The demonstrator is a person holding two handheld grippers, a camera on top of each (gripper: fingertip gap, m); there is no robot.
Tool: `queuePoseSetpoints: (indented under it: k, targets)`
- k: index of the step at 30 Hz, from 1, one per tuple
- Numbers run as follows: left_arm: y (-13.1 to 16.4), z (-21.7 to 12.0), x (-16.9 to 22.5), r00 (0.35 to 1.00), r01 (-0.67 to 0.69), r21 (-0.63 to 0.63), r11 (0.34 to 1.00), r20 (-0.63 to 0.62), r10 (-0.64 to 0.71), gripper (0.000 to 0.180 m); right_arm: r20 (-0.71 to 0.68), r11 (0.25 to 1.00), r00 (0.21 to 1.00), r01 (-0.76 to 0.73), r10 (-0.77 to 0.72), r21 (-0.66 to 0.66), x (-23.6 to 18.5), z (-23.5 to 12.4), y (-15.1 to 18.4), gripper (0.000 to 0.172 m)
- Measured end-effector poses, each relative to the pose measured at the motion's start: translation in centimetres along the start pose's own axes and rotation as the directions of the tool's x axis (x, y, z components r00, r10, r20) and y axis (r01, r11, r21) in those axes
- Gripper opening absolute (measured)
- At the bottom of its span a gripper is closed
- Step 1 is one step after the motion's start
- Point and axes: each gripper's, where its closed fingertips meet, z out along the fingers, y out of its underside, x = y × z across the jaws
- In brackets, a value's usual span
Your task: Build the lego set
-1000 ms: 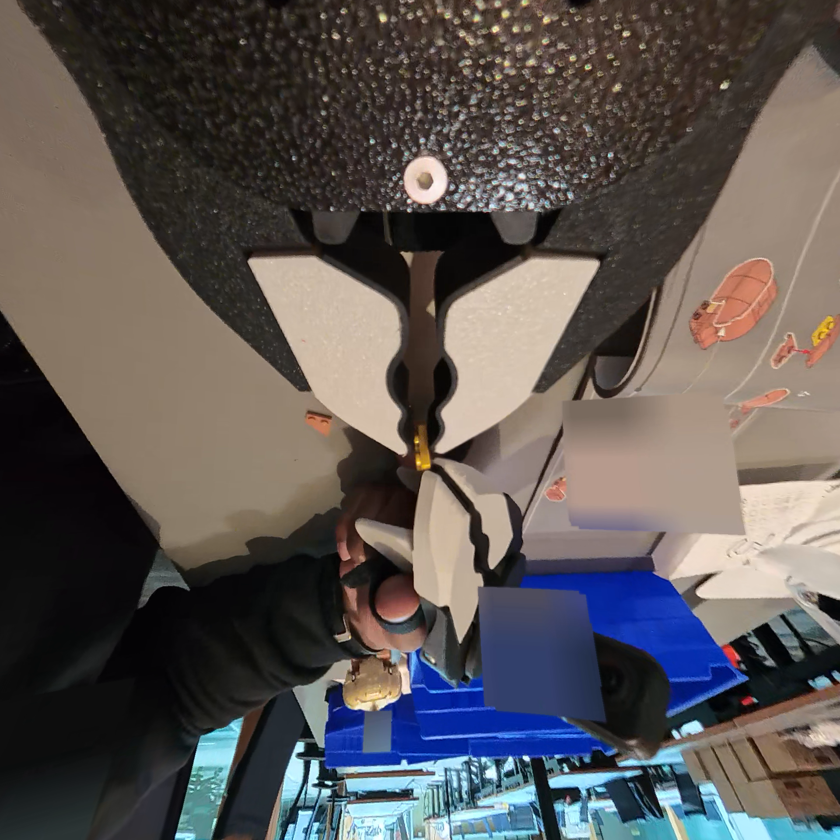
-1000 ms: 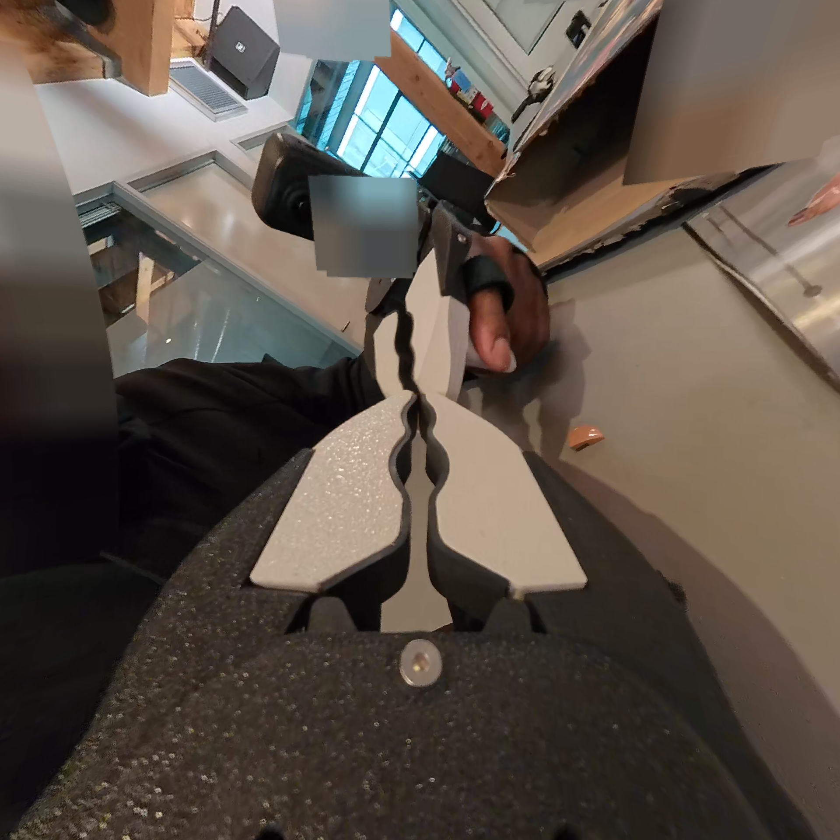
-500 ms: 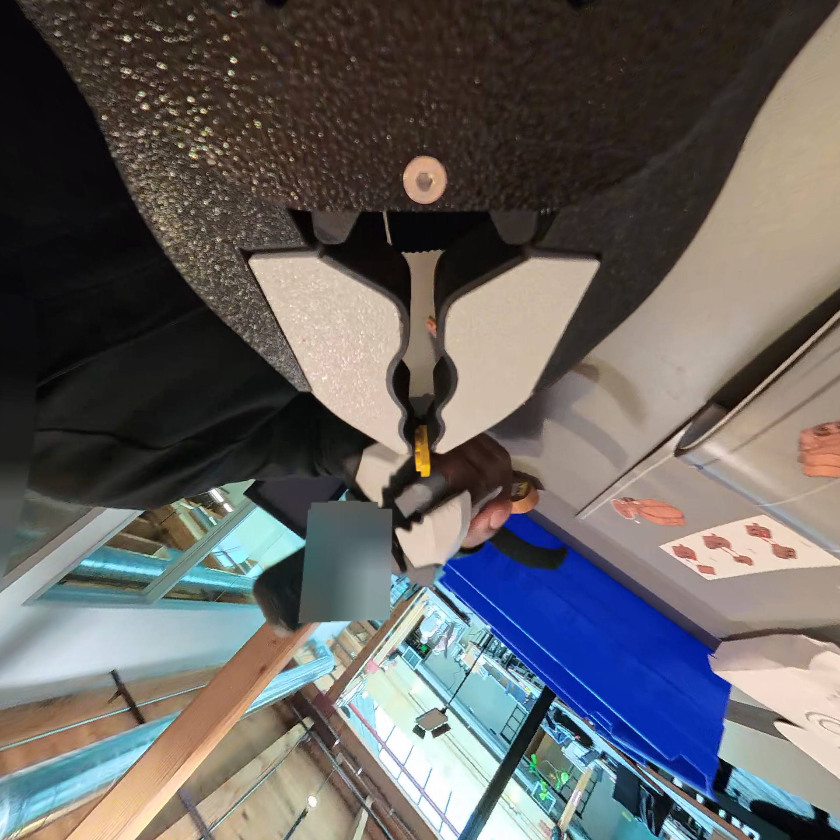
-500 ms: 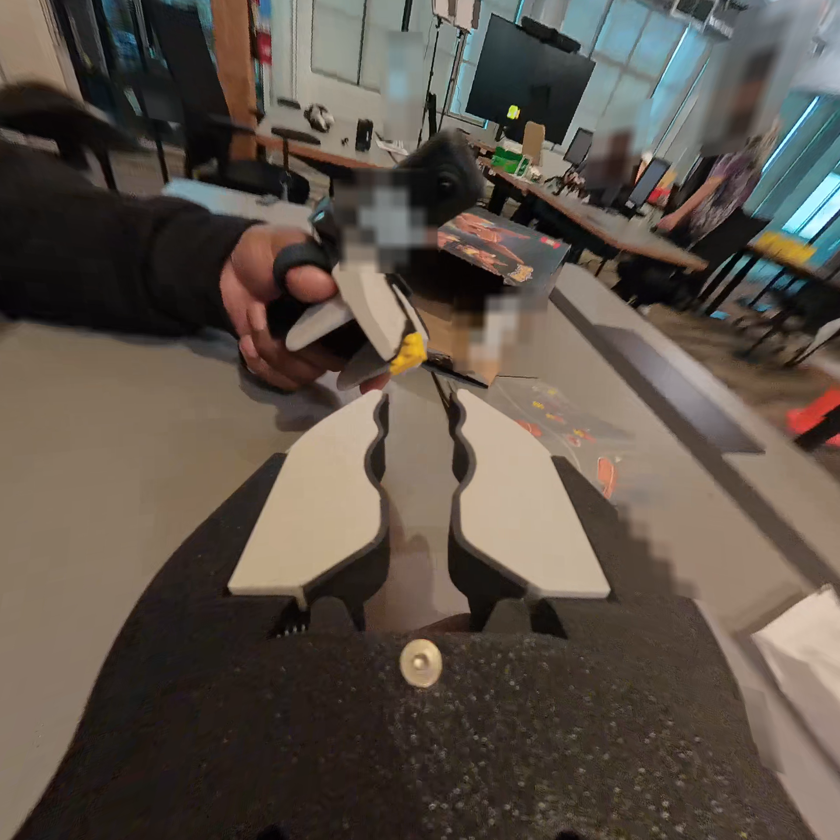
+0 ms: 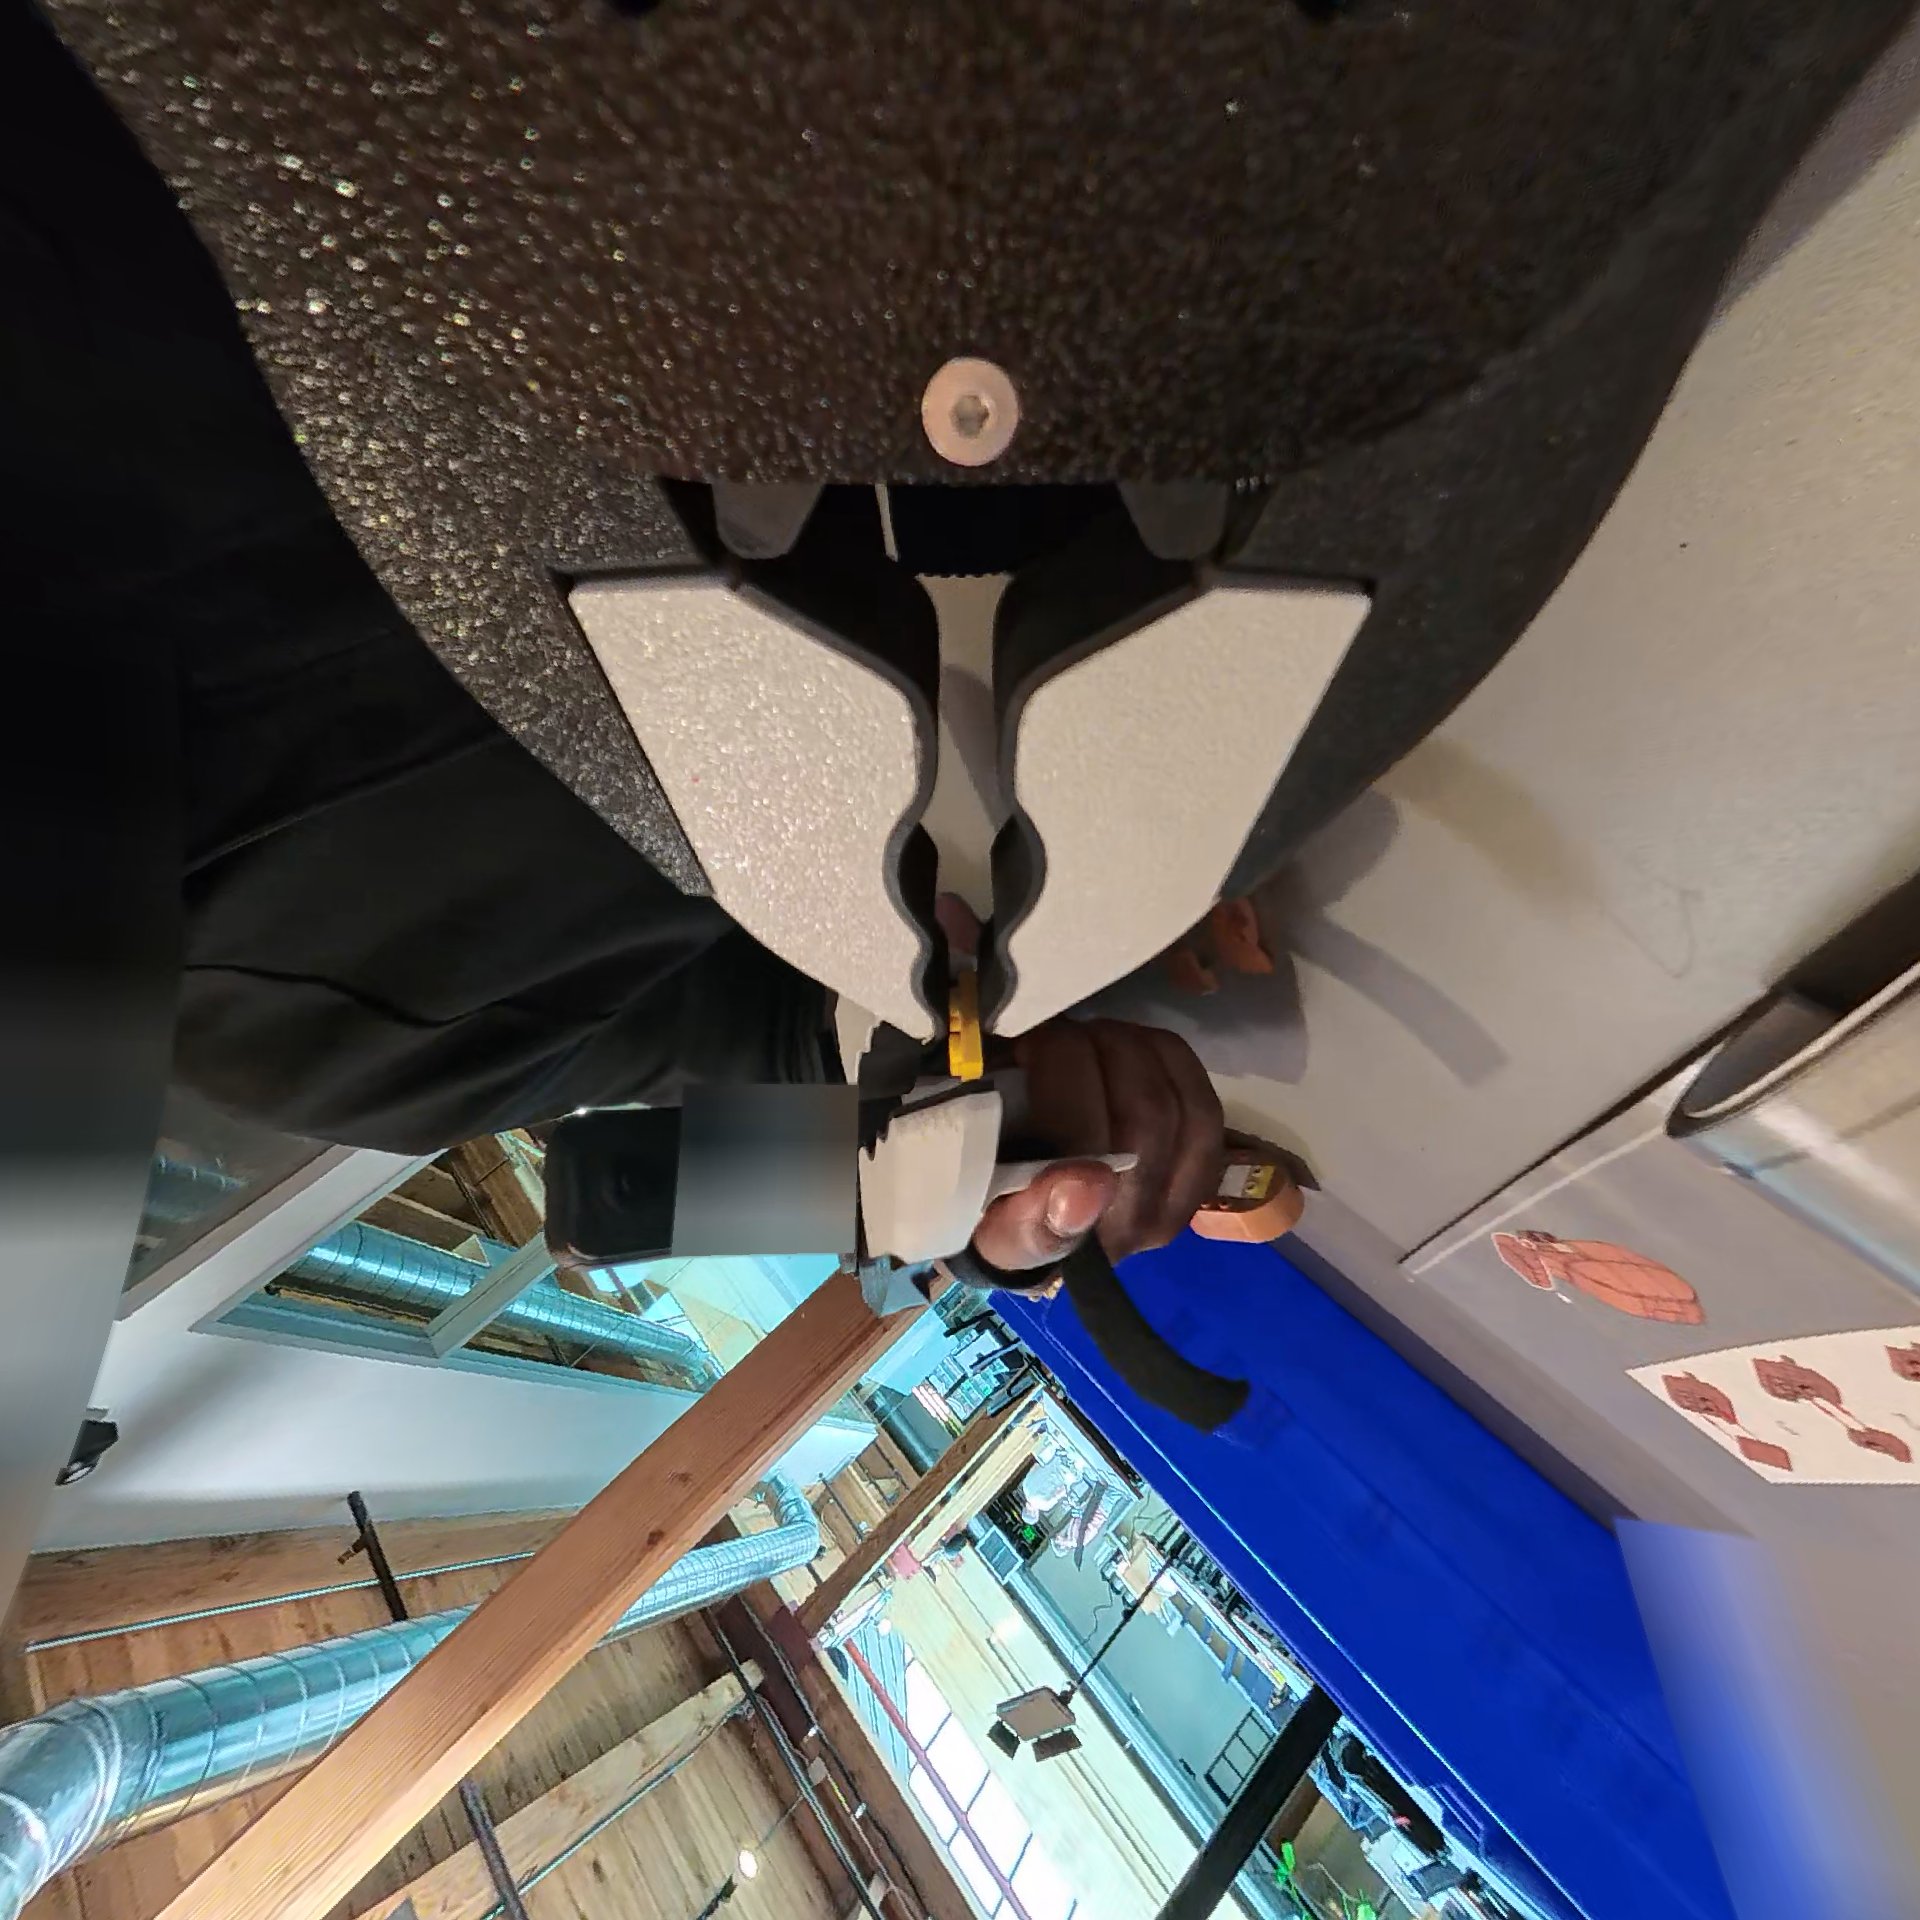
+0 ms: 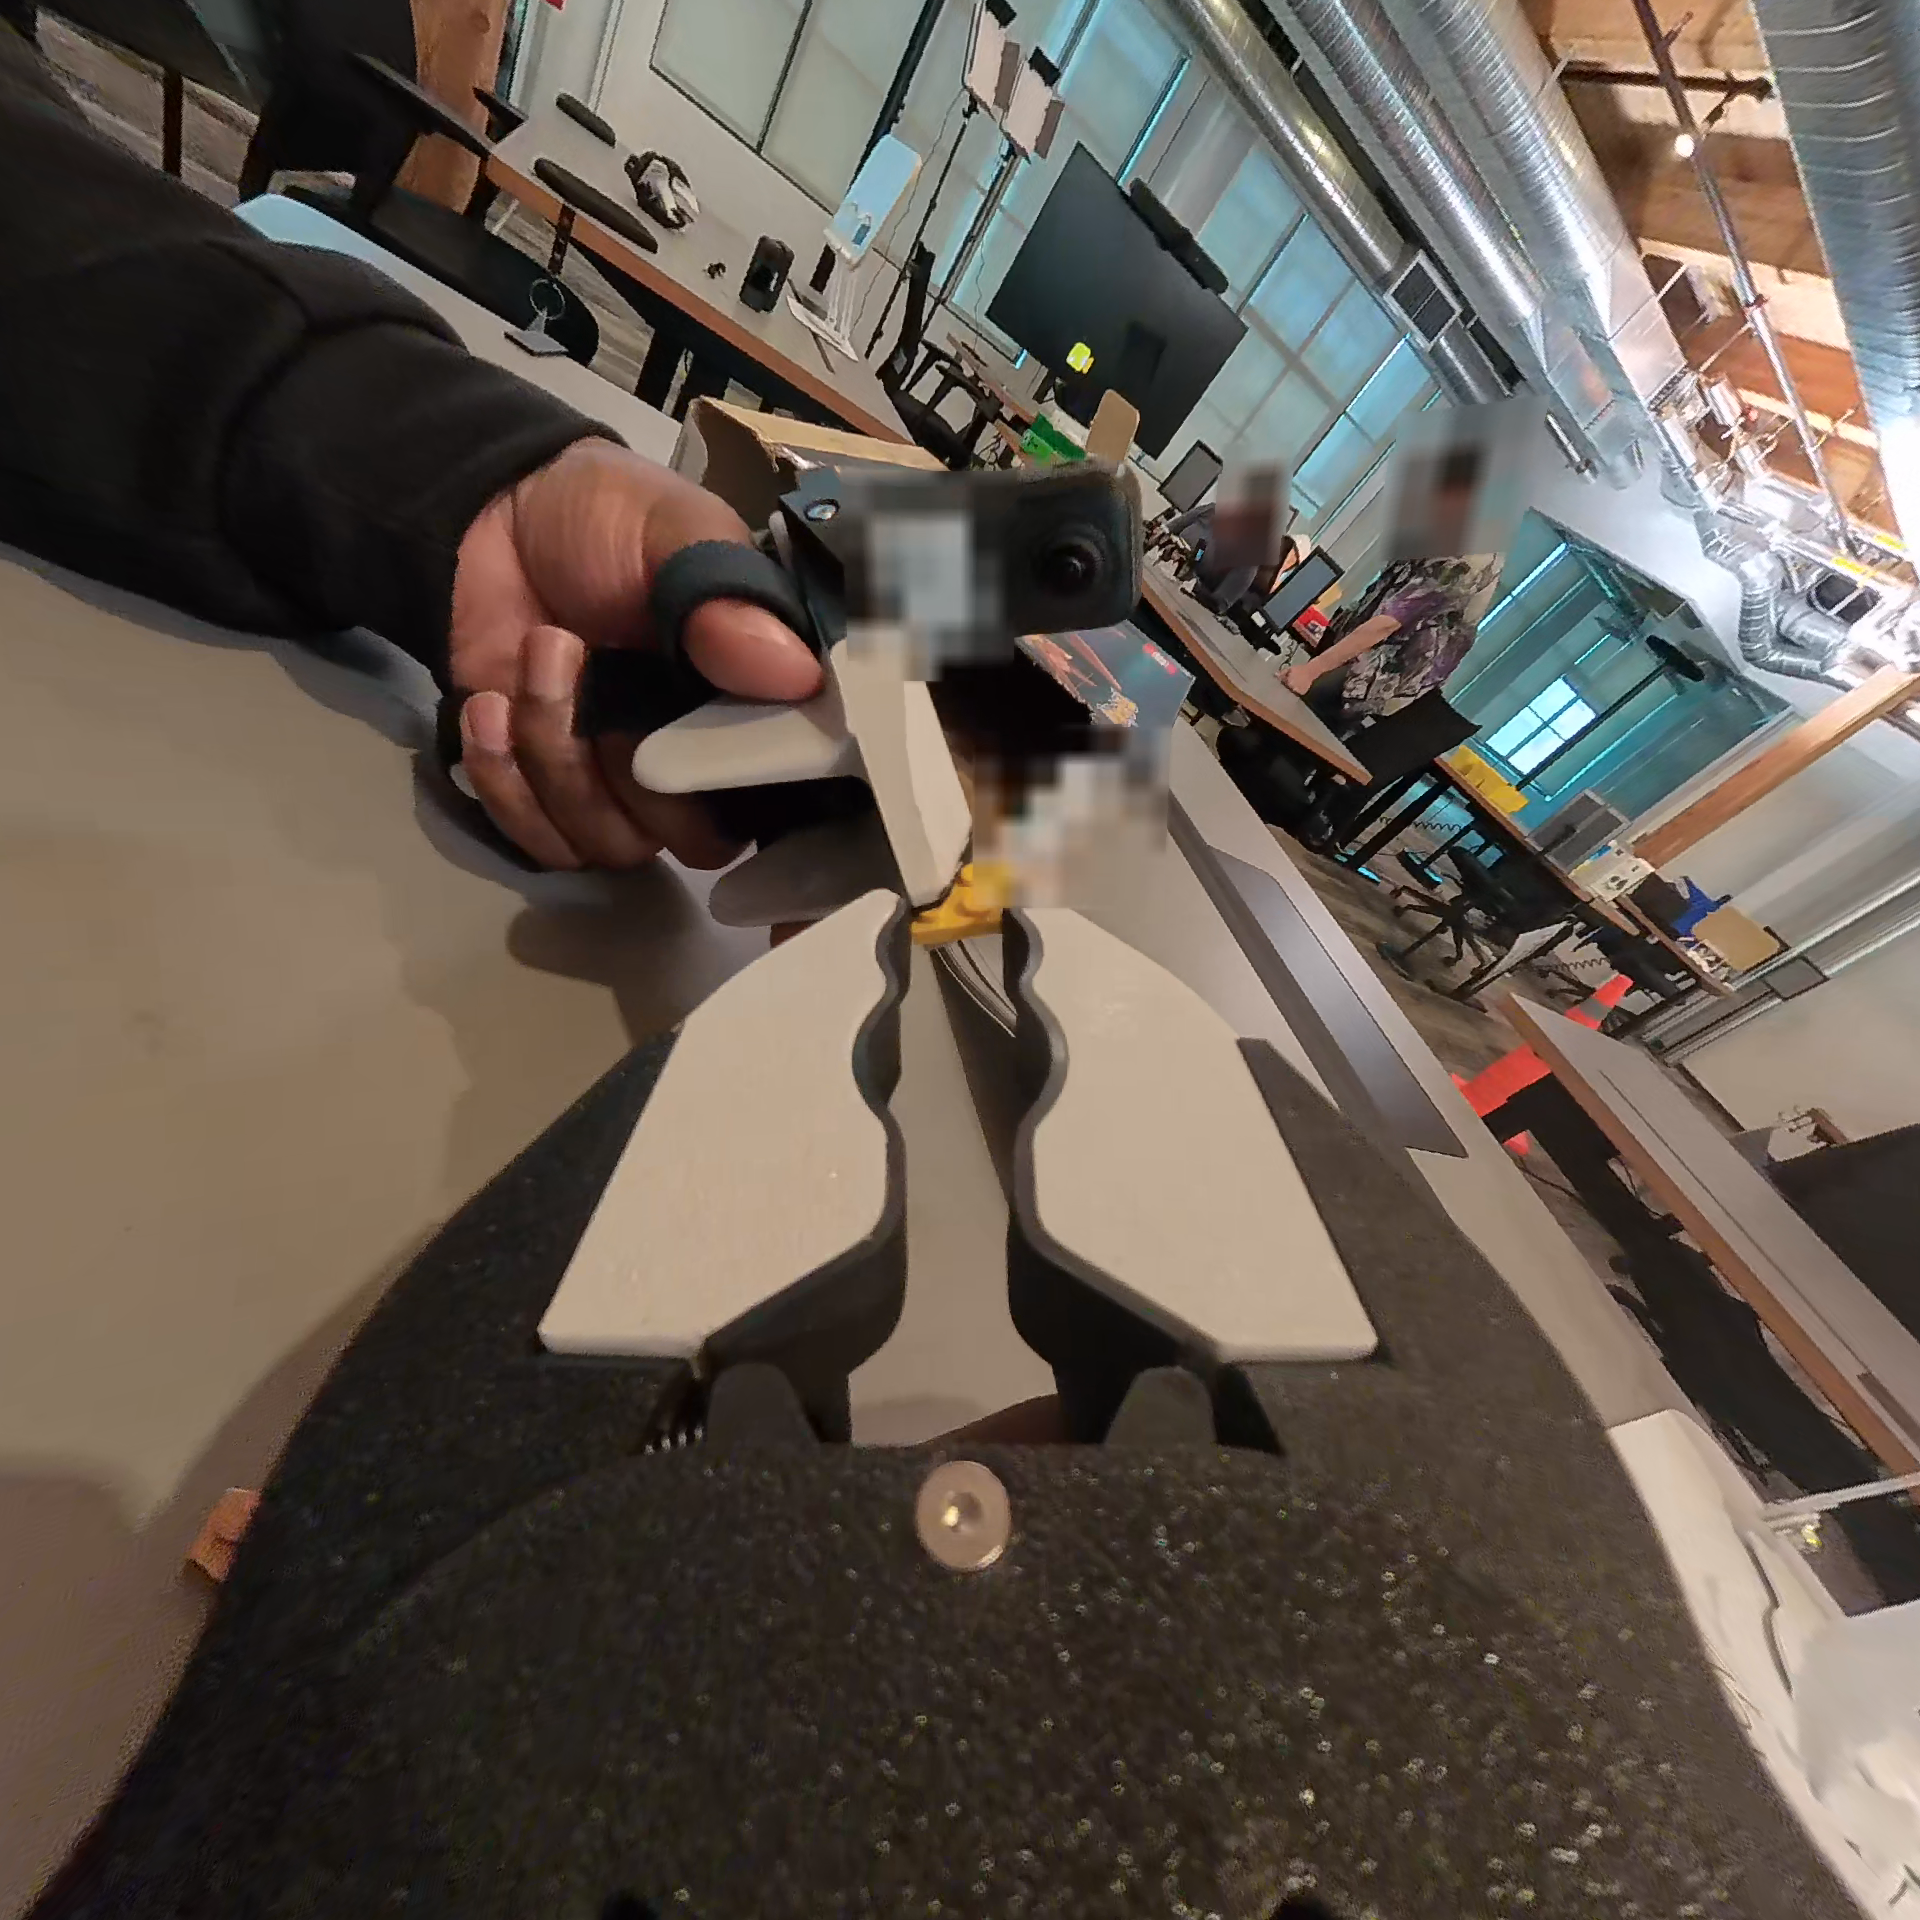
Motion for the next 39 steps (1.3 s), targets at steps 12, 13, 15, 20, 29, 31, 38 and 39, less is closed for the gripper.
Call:
queuePoseSetpoints:
  k: [12, 13, 15, 20, 29, 31, 38, 39]
  targets:
    - [2.6, -4.0, -5.6, 0.806, -0.231, -0.453, 0.861, 0.406, 0.43, 0.031, 0.017, 0.981, 0.984, -0.178, 0.18, -0.074, -0.2, -3.7, 2.0, 0.016]
    - [3.2, -3.9, -5.9, 0.802, -0.222, -0.488, 0.844, 0.401, 0.443, 0.031, 0.025, 0.979, 0.982, -0.183, 0.186, -0.085, -0.5, -3.8, 2.2, 0.016]
    - [4.4, -3.9, -6.7, 0.78, -0.216, -0.563, 0.798, 0.393, 0.487, 0.032, 0.043, 0.976, 0.98, -0.191, 0.196, -0.1, -0.9, -3.9, 2.5, 0.016]
    - [5.4, -4.0, -7.4, 0.732, -0.232, -0.649, 0.724, 0.374, 0.57, 0.029, 0.065, 0.971, 0.974, -0.211, 0.219, -0.108, -1.4, -3.9, 2.5, 0.016]
    - [6.1, -3.9, -7.8, 0.637, -0.311, -0.743, 0.592, 0.299, 0.71, 0.004, 0.065, 0.919, 0.932, -0.336, 0.356, -0.204, -1.8, -3.5, 3.1, 0.016]
    - [6.1, -3.5, -7.8, 0.632, -0.328, -0.74, 0.587, 0.29, 0.719, 0.004, 0.065, 0.909, 0.922, -0.361, 0.381, -0.209, -1.8, -3.5, 3.0, 0.016]
    - [5.4, -1.5, -4.8, 0.774, -0.386, -0.58, 0.718, 0.221, 0.594, 0.004, 0.111, 0.943, 0.948, -0.272, 0.297, -0.192, -2.7, -3.7, 3.1, 0.016]
    - [5.1, -0.9, -3.5, 0.827, -0.381, -0.51, 0.772, 0.186, 0.531, 0.004, 0.114, 0.95, 0.955, -0.251, 0.274, -0.186, -2.7, -3.7, 3.1, 0.016]
